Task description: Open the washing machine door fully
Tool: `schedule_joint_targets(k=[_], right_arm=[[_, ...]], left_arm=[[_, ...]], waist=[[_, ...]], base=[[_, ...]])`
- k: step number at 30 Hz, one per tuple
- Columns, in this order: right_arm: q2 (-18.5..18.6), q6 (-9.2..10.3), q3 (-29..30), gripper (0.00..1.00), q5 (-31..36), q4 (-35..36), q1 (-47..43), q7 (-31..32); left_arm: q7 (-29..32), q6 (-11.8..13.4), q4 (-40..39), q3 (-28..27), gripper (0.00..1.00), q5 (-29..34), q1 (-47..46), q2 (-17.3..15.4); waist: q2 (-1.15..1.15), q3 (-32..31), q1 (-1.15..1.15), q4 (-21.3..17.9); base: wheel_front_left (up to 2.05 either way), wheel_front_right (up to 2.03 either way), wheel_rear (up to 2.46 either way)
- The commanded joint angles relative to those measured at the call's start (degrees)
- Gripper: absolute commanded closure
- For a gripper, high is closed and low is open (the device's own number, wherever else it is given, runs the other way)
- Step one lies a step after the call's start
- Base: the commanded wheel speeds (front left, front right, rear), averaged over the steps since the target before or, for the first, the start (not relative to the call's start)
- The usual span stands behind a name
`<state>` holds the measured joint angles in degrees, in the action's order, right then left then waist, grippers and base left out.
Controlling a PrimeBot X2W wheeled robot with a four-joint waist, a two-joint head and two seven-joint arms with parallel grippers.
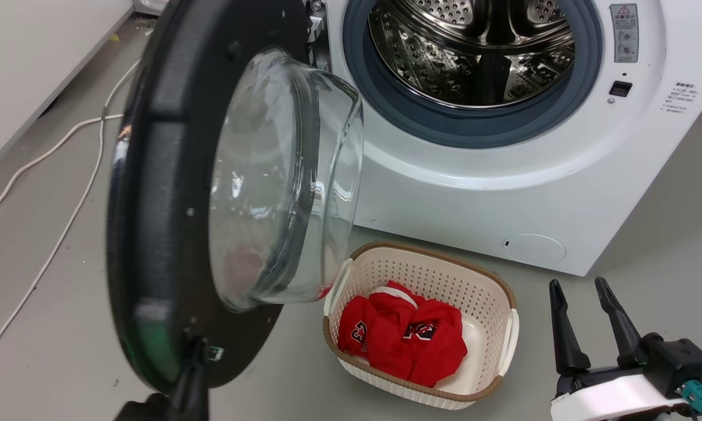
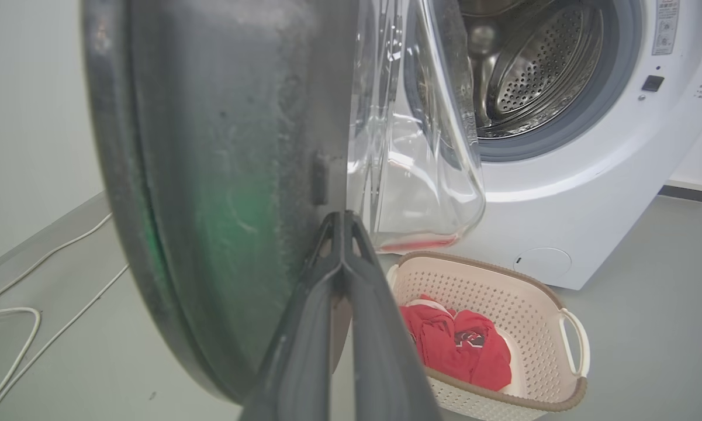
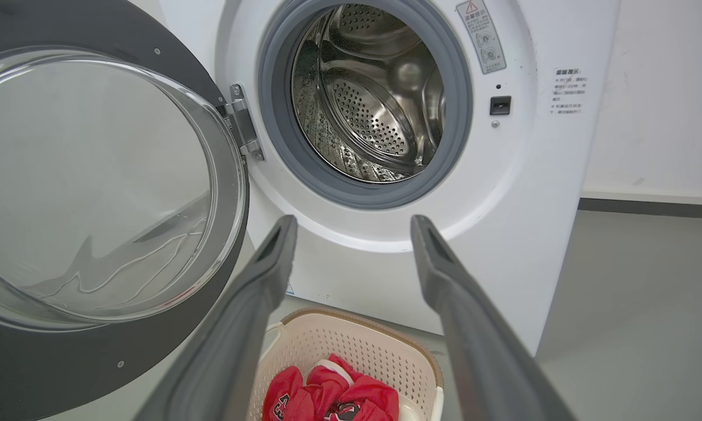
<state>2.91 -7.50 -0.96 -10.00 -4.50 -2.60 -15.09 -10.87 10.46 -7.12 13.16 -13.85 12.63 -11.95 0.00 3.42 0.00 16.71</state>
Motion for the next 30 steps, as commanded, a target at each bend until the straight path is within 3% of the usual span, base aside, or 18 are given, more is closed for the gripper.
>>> schedule_joint_targets(k=[1, 18, 30], right_arm=[[-0.07, 0.01, -0.09, 0.00, 0.33, 0.12, 0.70, -0.07], [-0.07, 0.01, 0.45, 0.00, 1.15, 0.58, 3.48, 0.43], [-0.07, 0.01, 0.04, 0.00, 0.91, 0.04, 5.33, 0.35]], left_arm=[[-0.67, 0.84, 1.13, -2.41, 1.00, -0.68, -1.03, -1.28], [-4.42, -1.53, 14.84, -20.91, 1.00, -6.47, -11.74, -8.52], [-4.30, -7.05, 24.33, -33.26, 1.00, -3.68, -19.79, -9.45]], waist=[[0.00, 0.45, 0.00, -0.33], [0.00, 5.05, 0.00, -3.86], [0.00, 7.35, 0.00, -5.48]], base=[[0.00, 0.00, 0.00], [0.00, 0.00, 0.00], [0.00, 0.00, 0.00]])
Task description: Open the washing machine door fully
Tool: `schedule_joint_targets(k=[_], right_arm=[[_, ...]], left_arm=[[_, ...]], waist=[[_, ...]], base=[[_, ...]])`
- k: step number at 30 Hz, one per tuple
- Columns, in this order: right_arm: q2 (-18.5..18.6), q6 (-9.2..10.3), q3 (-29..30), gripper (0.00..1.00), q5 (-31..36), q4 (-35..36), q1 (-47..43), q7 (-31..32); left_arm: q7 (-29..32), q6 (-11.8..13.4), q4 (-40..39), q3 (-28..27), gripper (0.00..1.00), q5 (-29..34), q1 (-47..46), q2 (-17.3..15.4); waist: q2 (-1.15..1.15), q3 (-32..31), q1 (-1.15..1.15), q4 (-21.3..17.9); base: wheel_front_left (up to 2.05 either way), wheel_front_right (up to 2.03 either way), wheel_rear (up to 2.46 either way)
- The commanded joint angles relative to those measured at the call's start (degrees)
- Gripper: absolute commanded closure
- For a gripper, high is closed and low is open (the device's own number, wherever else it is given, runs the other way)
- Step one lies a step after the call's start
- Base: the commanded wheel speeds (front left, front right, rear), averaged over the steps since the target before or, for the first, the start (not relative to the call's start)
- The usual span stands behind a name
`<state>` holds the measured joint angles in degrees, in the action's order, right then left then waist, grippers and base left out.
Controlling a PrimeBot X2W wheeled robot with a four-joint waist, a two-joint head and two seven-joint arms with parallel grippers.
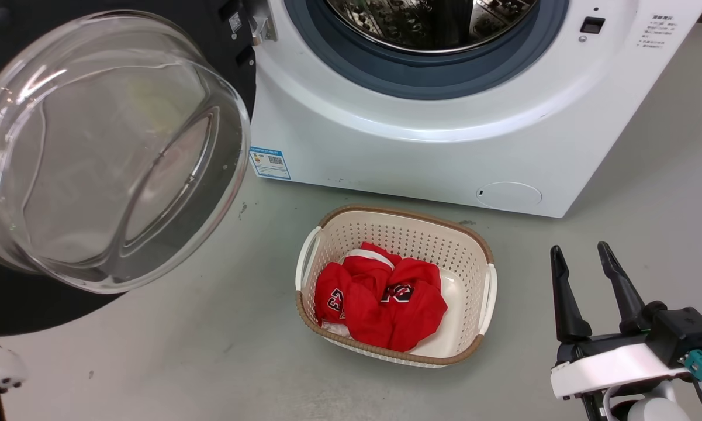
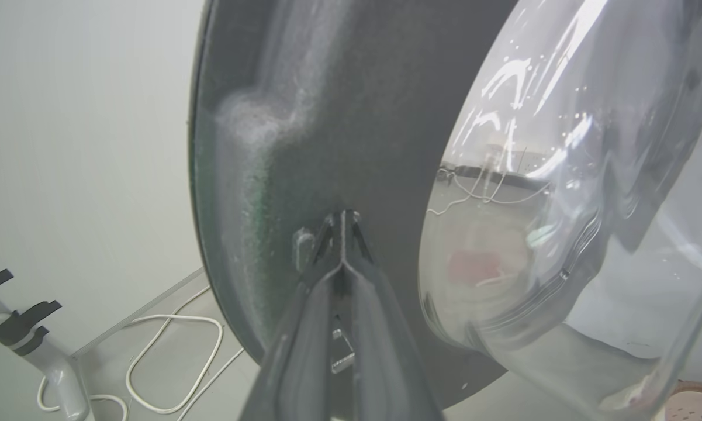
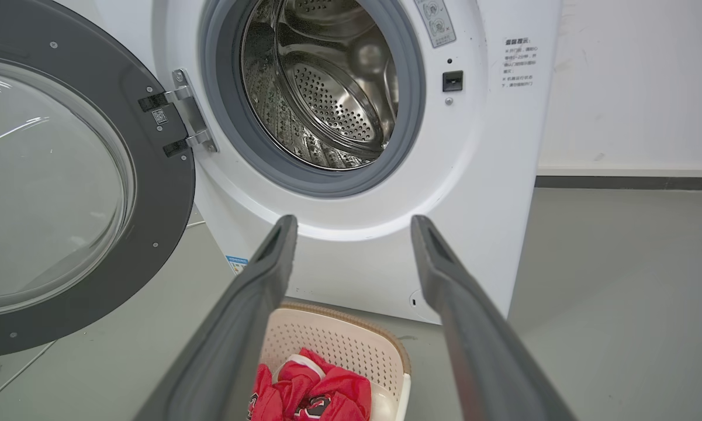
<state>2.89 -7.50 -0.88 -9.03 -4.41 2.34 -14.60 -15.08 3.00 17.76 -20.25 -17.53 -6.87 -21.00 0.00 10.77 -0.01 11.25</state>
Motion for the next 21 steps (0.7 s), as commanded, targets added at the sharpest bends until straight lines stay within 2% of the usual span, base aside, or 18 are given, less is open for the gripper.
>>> schedule_joint_targets(k=[1, 6, 11, 20, 21], right_arm=[[-0.06, 0.01, -0.05, 0.00, -0.03, -0.12, 0.48, -0.16], [-0.06, 0.01, -0.38, 0.00, 0.12, -0.54, 0.94, -0.28], [-0.06, 0.01, -0.64, 0.00, -0.68, -1.46, 0.27, -0.40], [-0.06, 0.01, -0.77, 0.00, -1.75, -2.57, -1.90, -0.52], [-0.06, 0.01, -0.68, 0.00, -1.80, -2.58, -2.19, -0.54]], left_arm=[[-0.08, -0.09, 0.39, -0.50, 1.00, 0.25, -1.06, -0.57], [-0.10, -1.90, 4.12, -2.91, 1.00, 2.13, -3.32, -0.78], [-0.09, -2.77, 4.28, -4.40, 1.00, 4.30, -1.71, 1.15], [-0.10, -3.48, -4.73, -5.53, 1.00, 7.22, 7.16, 9.91], [-0.10, -3.68, -5.94, -5.21, 0.82, 7.53, 8.07, 10.96]], waist=[[0.00, 0.08, 0.01, -0.11], [0.00, -0.17, 0.01, -0.86], [0.00, -1.90, 0.01, -1.96], [0.00, -6.66, 0.01, -4.09], [0.00, -7.15, 0.01, -4.24]], base=[[0.00, 0.00, 0.00], [0.00, 0.00, 0.00], [0.00, 0.00, 0.00], [0.00, 0.00, 0.00], [0.00, 0.00, 0.00]])
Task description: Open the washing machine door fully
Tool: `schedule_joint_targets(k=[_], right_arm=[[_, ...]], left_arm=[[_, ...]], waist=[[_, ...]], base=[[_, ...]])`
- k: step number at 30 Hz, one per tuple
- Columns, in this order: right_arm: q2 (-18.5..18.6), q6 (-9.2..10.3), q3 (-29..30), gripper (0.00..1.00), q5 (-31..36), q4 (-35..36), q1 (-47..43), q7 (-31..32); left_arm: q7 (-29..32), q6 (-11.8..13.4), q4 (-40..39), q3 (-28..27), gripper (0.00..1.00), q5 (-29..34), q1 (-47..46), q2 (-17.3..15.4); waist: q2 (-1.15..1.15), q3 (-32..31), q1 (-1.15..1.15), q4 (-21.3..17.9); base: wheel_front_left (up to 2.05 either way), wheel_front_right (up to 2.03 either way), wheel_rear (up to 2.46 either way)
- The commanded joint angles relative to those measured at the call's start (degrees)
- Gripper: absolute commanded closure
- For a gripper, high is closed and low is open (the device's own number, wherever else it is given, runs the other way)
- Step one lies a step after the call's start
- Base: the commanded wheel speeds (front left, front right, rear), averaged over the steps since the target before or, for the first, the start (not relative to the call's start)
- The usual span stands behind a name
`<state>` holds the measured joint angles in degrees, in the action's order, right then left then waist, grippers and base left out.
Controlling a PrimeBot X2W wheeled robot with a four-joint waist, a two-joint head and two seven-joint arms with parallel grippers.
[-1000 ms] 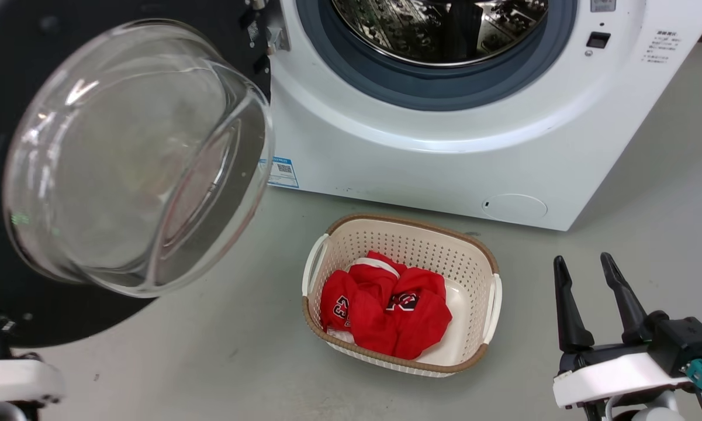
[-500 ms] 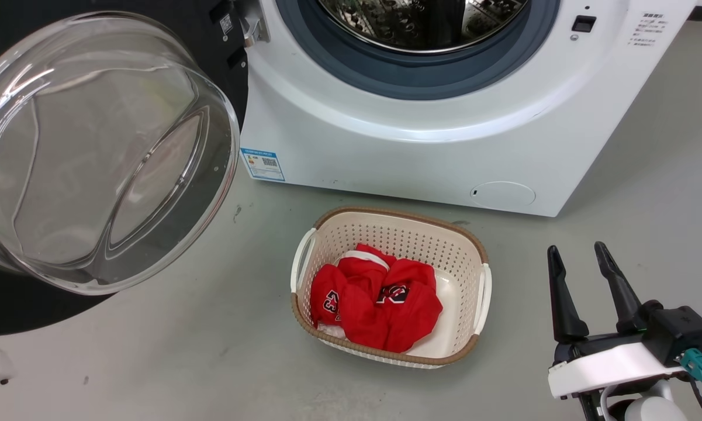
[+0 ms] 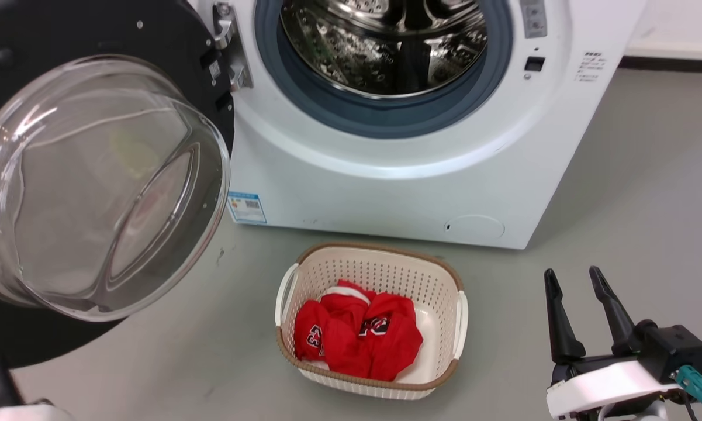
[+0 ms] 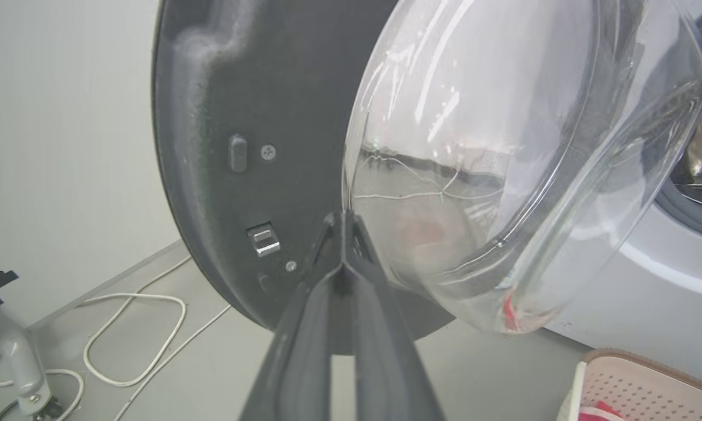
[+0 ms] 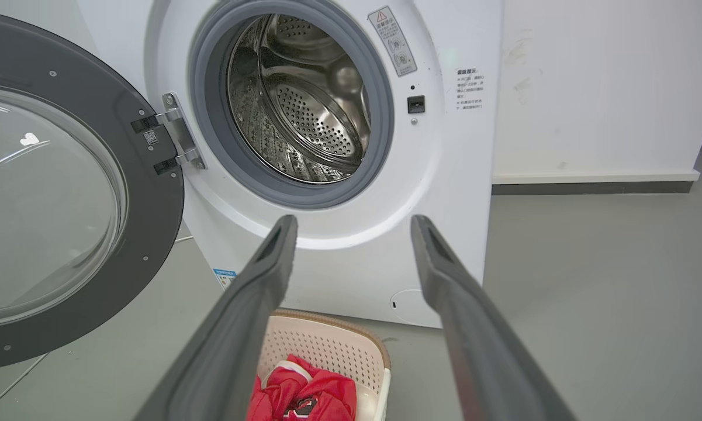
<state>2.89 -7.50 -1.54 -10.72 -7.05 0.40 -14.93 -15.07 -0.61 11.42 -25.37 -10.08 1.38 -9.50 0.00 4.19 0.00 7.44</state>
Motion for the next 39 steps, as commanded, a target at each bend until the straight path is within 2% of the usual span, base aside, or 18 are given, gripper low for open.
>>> schedule_joint_targets(k=[1, 2, 3, 6, 10, 18, 22, 29, 39], right_arm=[[-0.06, 0.01, 0.03, 0.00, -0.13, 0.08, -0.56, -0.22], [-0.07, 0.01, 0.10, 0.00, -0.03, 0.12, -0.81, -0.23], [-0.06, 0.01, 0.10, 0.00, 0.11, 0.19, -1.11, -0.23], [-0.06, 0.01, -0.09, 0.00, 0.44, 0.39, -1.83, -0.19], [-0.06, 0.01, -0.65, 0.00, 0.95, 1.02, -2.36, -0.20], [-0.07, 0.01, -0.97, 0.00, 3.50, 3.24, -3.00, 1.04], [-0.06, 0.01, -0.80, 0.00, 4.77, 4.32, -3.28, 1.72], [-0.07, 0.01, -0.36, 0.00, 5.18, 4.86, -4.19, 2.53], [-0.07, 0.01, -0.35, 0.00, 4.69, 4.57, -3.86, 2.66]], left_arm=[[-0.11, -0.37, -0.61, 0.29, 0.51, 0.39, 0.59, 0.48], [-0.12, -0.57, -1.66, 0.75, 0.15, 0.65, 1.34, 1.43], [-0.12, -0.78, -2.61, 1.33, 0.00, 1.11, 1.98, 2.25], [-0.12, -0.88, -5.32, 3.91, 0.00, 2.18, 3.66, 4.47], [-0.12, -1.15, -9.01, 7.99, 0.00, 3.24, 5.47, 5.87], [-0.12, -3.33, -11.29, 19.22, 0.00, 4.65, 4.30, 6.49], [-0.12, -3.61, -11.01, 22.69, 0.00, 4.88, 3.05, 6.55], [-0.12, -2.90, -10.36, 24.27, 0.00, 4.97, 2.23, 6.58], [-0.12, -2.82, -10.56, 24.34, 0.00, 5.59, 1.69, 6.60]], waist=[[0.00, -0.99, 0.00, -0.54], [0.00, -1.38, 0.00, -0.65], [0.00, -1.75, 0.00, -0.75], [0.00, -2.80, 0.00, -1.30], [0.00, -3.89, 0.00, -2.55], [0.00, -4.45, 0.00, -5.55], [0.00, -4.55, 0.00, -7.16], [0.00, -4.35, 0.00, -8.98], [0.00, -3.99, 0.00, -8.98]], base=[[0.00, 0.00, 0.00], [0.00, 0.00, 0.00], [0.00, 0.00, 0.00], [0.00, 0.00, 0.00], [0.00, 0.00, 0.00], [0.00, 0.00, 0.00], [0.00, 0.00, 0.00], [0.00, 0.00, 0.00], [0.00, 0.00, 0.00]])
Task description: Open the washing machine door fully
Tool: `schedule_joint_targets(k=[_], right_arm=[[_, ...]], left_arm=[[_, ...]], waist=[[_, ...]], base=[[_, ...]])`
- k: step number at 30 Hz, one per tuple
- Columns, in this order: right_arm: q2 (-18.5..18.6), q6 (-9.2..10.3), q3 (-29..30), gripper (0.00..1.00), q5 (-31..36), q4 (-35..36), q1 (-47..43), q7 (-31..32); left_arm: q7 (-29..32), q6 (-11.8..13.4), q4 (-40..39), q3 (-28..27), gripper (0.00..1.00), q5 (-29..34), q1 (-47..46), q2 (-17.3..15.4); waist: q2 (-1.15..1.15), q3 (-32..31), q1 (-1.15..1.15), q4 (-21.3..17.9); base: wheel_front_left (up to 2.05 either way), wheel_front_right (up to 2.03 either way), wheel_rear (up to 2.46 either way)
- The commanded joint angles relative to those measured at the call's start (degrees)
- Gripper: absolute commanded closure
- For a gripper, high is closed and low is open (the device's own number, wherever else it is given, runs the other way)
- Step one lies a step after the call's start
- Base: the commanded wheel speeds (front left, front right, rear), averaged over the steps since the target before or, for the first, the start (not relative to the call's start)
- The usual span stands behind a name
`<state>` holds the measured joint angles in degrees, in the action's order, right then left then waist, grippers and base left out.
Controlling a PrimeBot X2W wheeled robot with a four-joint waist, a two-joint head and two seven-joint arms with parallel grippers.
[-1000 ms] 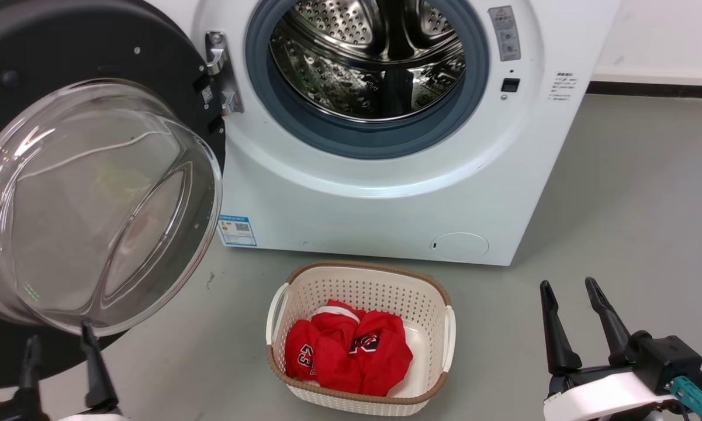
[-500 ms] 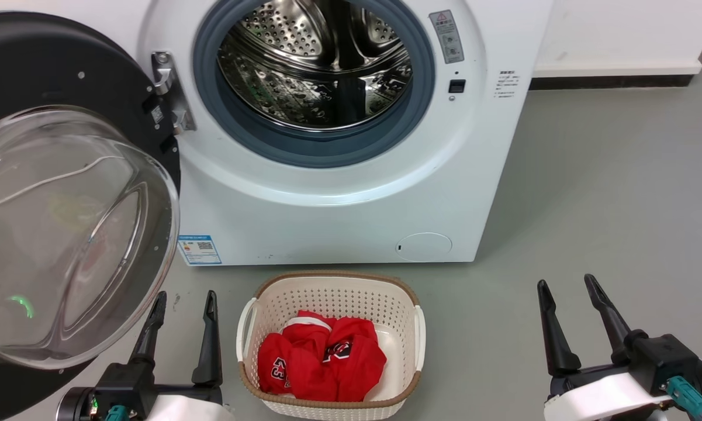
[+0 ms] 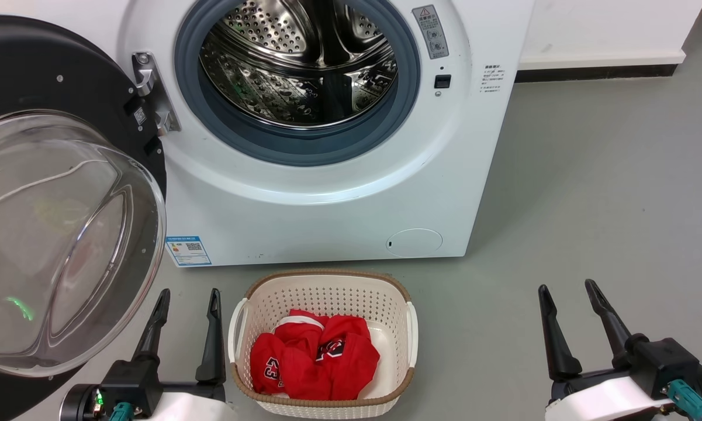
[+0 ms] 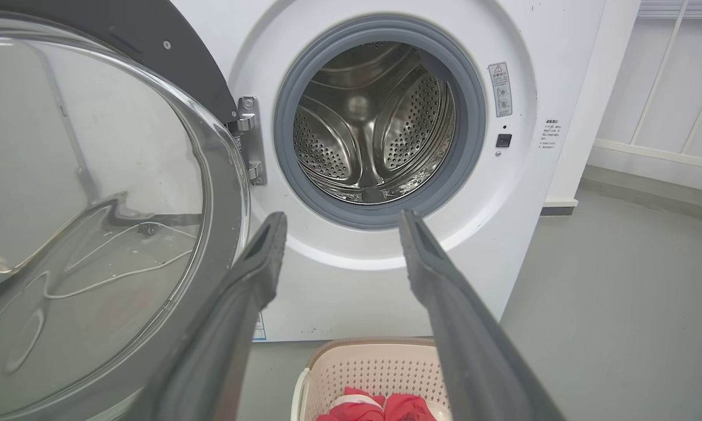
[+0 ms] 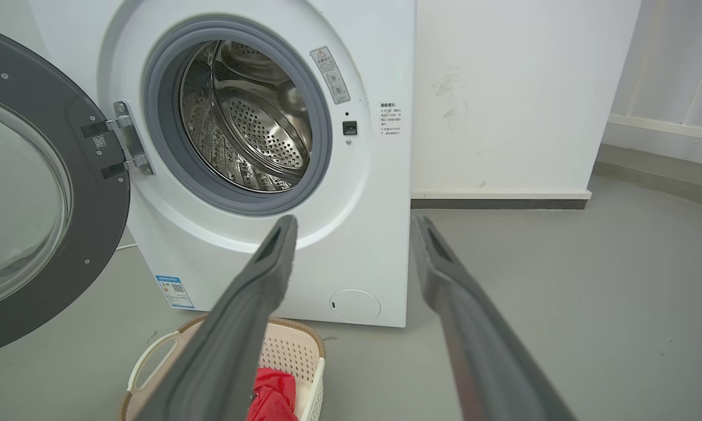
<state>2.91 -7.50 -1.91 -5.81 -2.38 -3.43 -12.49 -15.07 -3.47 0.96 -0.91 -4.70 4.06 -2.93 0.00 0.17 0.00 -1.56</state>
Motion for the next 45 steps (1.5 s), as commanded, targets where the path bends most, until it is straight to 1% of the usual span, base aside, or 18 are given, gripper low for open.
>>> schedule_joint_targets(k=[1, 11, 12, 17, 30, 45], right_arm=[[-0.08, 0.01, 0.01, 0.00, -0.25, -0.14, 0.04, 0.18], [-0.08, 0.01, 0.07, 0.00, -0.74, -0.68, 0.28, 0.24], [-0.08, 0.01, 0.09, 1.00, -0.78, -0.73, 0.31, 0.21], [-0.01, 0.00, -0.17, 1.00, -1.30, -2.09, -0.63, 0.43], [0.98, 0.00, 0.16, 1.00, -17.41, -3.66, 1.28, 2.73], [1.63, 0.00, 0.75, 1.00, -32.63, -5.24, 3.11, 5.18]], left_arm=[[-0.12, -0.01, -0.10, -0.18, 0.00, 0.25, -1.06, 0.03], [-0.12, -0.33, 0.32, -0.57, 0.00, -0.30, -1.35, 0.04], [-0.12, -0.36, 0.36, -0.61, 1.00, -0.45, -1.39, 0.04], [0.36, -0.19, 2.40, -0.66, 1.00, -0.89, -0.31, 0.09], [4.15, -0.88, 4.28, -1.59, 1.00, -16.10, -2.19, 0.07], [7.66, -1.58, 5.93, -2.36, 1.00, -30.89, -3.91, 0.06]], waist=[[0.00, 0.05, 0.00, 0.04], [0.00, -0.05, 0.00, 0.14], [0.00, -0.05, 0.00, 0.17], [0.00, -0.05, 0.00, 0.17], [0.00, -0.05, 0.00, 0.32], [0.00, -0.04, 0.00, 0.49]], base=[[0.00, 0.00, 0.00], [0.00, 0.00, 0.00], [0.00, 0.00, 0.00], [0.00, 0.00, 0.00], [0.00, 0.00, 0.00], [0.00, 0.00, 0.00]])
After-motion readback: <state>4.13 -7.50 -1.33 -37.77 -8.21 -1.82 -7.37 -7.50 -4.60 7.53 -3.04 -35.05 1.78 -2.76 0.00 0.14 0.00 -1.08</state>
